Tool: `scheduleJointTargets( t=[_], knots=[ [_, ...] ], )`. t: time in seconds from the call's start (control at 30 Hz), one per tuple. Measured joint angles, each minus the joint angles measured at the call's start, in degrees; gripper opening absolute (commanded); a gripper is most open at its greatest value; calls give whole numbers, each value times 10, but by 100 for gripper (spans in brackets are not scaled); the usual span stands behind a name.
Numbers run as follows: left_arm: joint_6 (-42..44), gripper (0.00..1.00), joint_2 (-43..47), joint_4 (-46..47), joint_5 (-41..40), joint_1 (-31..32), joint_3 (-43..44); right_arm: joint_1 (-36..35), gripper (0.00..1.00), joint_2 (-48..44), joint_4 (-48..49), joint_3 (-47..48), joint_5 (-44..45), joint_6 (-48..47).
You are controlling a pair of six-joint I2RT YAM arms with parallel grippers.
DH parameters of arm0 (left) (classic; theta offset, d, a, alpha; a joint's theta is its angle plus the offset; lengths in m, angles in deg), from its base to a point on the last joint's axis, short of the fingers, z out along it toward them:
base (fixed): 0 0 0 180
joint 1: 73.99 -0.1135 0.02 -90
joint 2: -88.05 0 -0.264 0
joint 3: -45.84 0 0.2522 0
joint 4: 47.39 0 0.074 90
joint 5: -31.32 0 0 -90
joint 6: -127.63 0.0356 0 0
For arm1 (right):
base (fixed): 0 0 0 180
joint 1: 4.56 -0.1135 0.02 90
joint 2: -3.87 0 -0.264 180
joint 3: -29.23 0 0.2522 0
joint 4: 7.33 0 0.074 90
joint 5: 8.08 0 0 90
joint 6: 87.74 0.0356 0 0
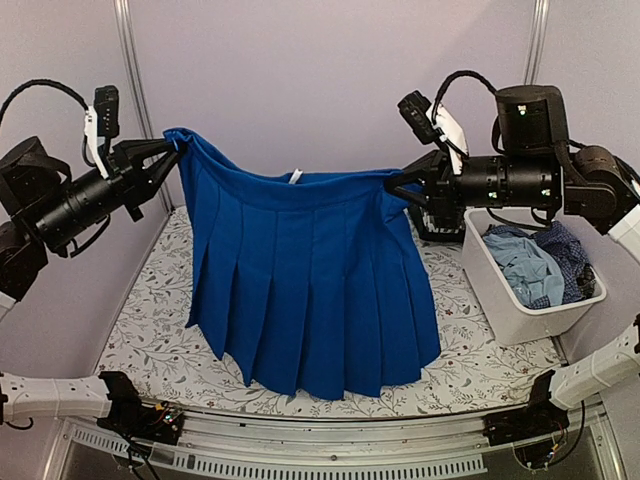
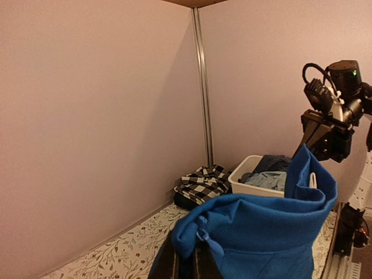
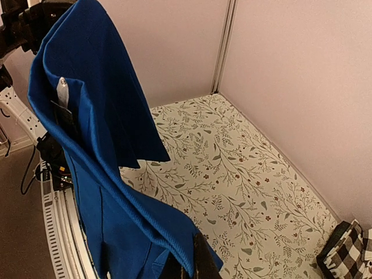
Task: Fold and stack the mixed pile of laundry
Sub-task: Flatten out the crumpled skirt at the center of the board, then rotate the flattened skirt at the center of the board.
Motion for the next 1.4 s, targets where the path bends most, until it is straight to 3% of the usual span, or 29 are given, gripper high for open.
scheduleJointTargets(
  t=[0.13, 0.2, 0.27, 0.3, 0.33, 0.37, 0.43, 0.5, 0.57, 0.67, 0.77, 1.03, 1.2, 1.4],
  knots=[
    [-23, 0, 4, -14, -62, 3, -16, 26, 0, -3, -12, -23, -23, 18],
    [-32, 0, -20, -15, -107, -2, -16, 81, 0, -3, -13, -41, -52, 25],
    [-47, 0, -70, -14, -124, -24, -14, 156, 7, 4, 1, -62, -96, 33],
    [-56, 0, -101, -14, -116, -42, -11, 197, 20, 18, 11, -66, -122, 36],
    [-67, 0, -140, -13, -111, -66, -5, 222, 43, 36, 21, -66, -139, 38],
    [-78, 9, -179, -11, -103, -89, 0, 239, 63, 58, 30, -65, -149, 44],
    [-95, 38, -261, -12, -104, -134, 14, 268, 69, 120, 37, -47, -145, 51],
    [-110, 52, -352, -16, -115, -173, 47, 289, 77, 198, 42, -11, -121, 63],
    [-132, 61, -440, -20, -133, -204, 101, 307, 78, 279, 45, 30, -83, 83],
    [-158, 64, -531, -28, -168, -238, 177, 322, 79, 344, 48, 44, -38, 103],
    [-170, 65, -536, -29, -185, -250, 173, 327, 77, 345, 61, 15, -31, 106],
    [-203, 59, -473, 9, -132, -230, 40, 324, 65, 344, 116, -21, -163, 81],
    [-233, 54, -471, 14, -92, -185, -47, 324, 62, 436, 138, -2, -245, 74],
    [-270, 50, -493, 15, -51, -160, -106, 324, 60, 543, 137, 3, -284, 67]
  ],
)
